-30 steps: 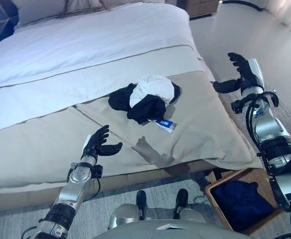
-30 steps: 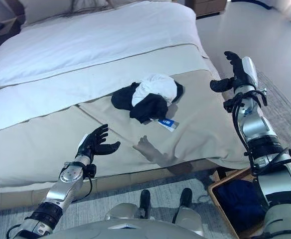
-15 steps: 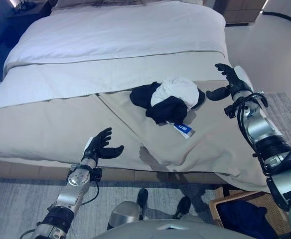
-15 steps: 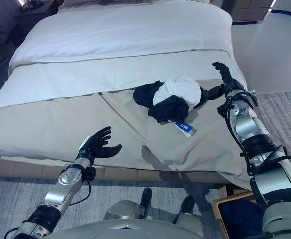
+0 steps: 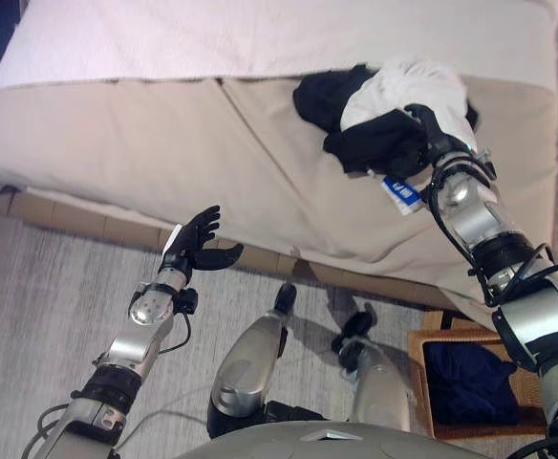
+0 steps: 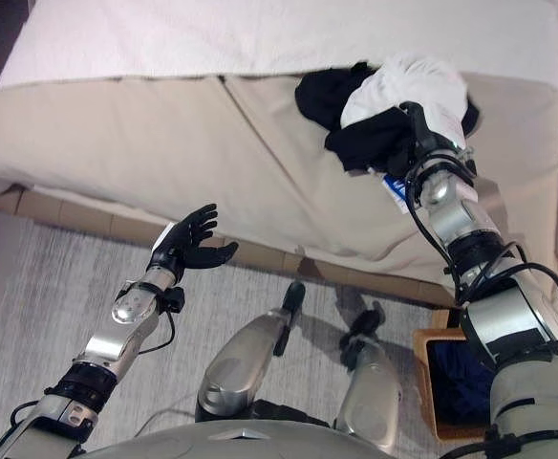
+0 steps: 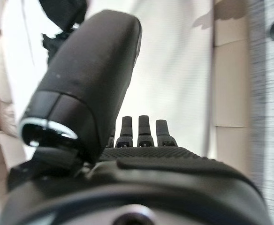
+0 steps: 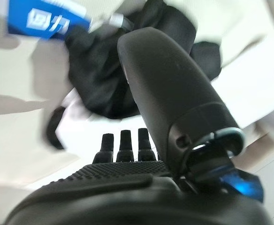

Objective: Pick up the clothes from the bed and place them into the basket

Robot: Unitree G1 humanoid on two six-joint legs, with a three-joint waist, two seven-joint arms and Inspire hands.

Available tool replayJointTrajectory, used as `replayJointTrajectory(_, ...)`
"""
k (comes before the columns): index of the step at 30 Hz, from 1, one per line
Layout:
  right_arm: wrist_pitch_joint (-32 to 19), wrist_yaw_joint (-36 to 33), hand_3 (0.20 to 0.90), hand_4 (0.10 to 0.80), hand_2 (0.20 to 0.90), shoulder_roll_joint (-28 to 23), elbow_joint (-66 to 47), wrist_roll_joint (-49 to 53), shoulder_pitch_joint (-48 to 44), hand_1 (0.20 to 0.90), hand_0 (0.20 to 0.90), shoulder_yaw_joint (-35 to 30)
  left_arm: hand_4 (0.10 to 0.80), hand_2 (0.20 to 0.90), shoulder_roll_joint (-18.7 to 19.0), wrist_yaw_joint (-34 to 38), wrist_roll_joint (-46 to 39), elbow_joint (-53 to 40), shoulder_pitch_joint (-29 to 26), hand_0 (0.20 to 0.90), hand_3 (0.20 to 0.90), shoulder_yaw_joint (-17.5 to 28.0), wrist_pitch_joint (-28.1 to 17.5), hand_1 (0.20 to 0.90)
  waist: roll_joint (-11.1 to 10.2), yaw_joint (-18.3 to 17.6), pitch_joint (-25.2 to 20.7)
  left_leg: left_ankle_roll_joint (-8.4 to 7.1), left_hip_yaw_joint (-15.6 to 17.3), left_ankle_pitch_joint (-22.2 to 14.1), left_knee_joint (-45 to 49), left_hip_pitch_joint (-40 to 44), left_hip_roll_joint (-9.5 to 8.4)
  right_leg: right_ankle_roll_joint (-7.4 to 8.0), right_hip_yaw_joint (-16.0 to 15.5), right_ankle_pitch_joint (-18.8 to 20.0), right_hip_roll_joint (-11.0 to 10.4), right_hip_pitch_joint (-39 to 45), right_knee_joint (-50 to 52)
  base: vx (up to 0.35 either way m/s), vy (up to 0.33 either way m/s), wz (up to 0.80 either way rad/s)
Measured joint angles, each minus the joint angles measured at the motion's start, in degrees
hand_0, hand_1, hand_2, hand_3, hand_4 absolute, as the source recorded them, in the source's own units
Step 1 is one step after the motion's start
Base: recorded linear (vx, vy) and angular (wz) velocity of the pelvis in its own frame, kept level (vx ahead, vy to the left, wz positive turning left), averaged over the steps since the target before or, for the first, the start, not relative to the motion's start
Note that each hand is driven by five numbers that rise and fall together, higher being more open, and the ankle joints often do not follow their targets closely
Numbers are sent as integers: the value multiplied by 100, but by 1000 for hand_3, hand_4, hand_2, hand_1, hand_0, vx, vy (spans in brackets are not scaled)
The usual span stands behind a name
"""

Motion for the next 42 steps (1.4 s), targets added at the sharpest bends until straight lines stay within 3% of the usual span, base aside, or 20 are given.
replayJointTrajectory(4, 38, -53, 900, 800, 900, 18, 74, -87, -102, 900, 900, 276, 800, 900, 22, 47, -20, -49, -48, 900, 900, -196, -113, 900, 63, 93, 148, 94, 103, -257, 702, -481, -129, -55, 43, -320, -285, -438, 760, -13, 23, 14)
replayJointTrajectory(12, 259, -160, 900, 800, 900, 29, 104, -191, -476, 900, 900, 411, 800, 900, 79, 251, -236, -334, 34, 900, 900, -373, -240, 900, 77, 98, 157, 178, 90, -647, 1831, -1504, -172, -185, 121, -674, -467, -1275, 1696, -5, 9, 7)
replayJointTrajectory(20, 816, -159, 900, 800, 900, -1, 535, -1052, -990, 900, 900, 770, 800, 900, 145, 457, -242, -523, 191, 900, 900, -505, -365, 900, 115, 97, 171, 227, 96, -798, 2484, -2333, -210, -270, 221, -852, -595, -2049, 2329, -32, 1, 6)
replayJointTrajectory(21, 923, -156, 862, 762, 867, -44, 601, -1175, -1096, 867, 867, 905, 800, 900, 167, 472, -243, -560, 249, 900, 900, -507, -394, 900, 120, 105, 173, 218, 96, -815, 2557, -2434, -204, -274, 225, -856, -606, -2146, 2399, -47, -1, 7)
replayJointTrajectory(22, 985, -149, 741, 641, 764, -54, 662, -1278, -1176, 764, 764, 945, 800, 900, 177, 475, -243, -563, 289, 900, 900, -507, -399, 900, 129, 97, 177, 217, 99, -822, 2593, -2512, -205, -277, 229, -861, -623, -2208, 2438, -36, -2, 5)
replayJointTrajectory(24, 1089, -143, 417, 317, 486, -66, 748, -1418, -1276, 486, 486, 1047, 800, 900, 214, 474, -247, -579, 370, 900, 900, -510, -401, 900, 137, 107, 181, 217, 94, -827, 2657, -2587, -206, -287, 232, -880, -637, -2277, 2507, -14, -2, 3)
replayJointTrajectory(25, 1116, -144, 200, 100, 300, -70, 748, -1446, -1284, 300, 300, 1057, 800, 900, 223, 474, -249, -579, 392, 900, 900, -512, -401, 900, 138, 111, 182, 217, 92, -828, 2660, -2591, -206, -287, 229, -880, -637, -2280, 2507, 0, 0, 0)
replayJointTrajectory(34, 1185, -140, 200, 100, 300, -252, 984, -1353, -1332, 300, 300, 1071, 800, 900, 269, 476, -342, -691, 445, 900, 900, -557, -457, 900, 137, 79, 182, 271, 151, -802, 2620, -2385, -171, -311, 287, -858, -607, -2118, 2412, -5, 0, -3)
replayJointTrajectory(42, 1027, -278, 200, 100, 300, -272, 1020, -992, -1028, 300, 300, 1056, 800, 900, 264, 543, -341, -695, 308, 900, 900, -565, -456, 900, 130, -26, 183, 250, 262, -775, 1938, -1241, 17, -192, 306, -718, -317, -1082, 1675, -11, 0, -16)
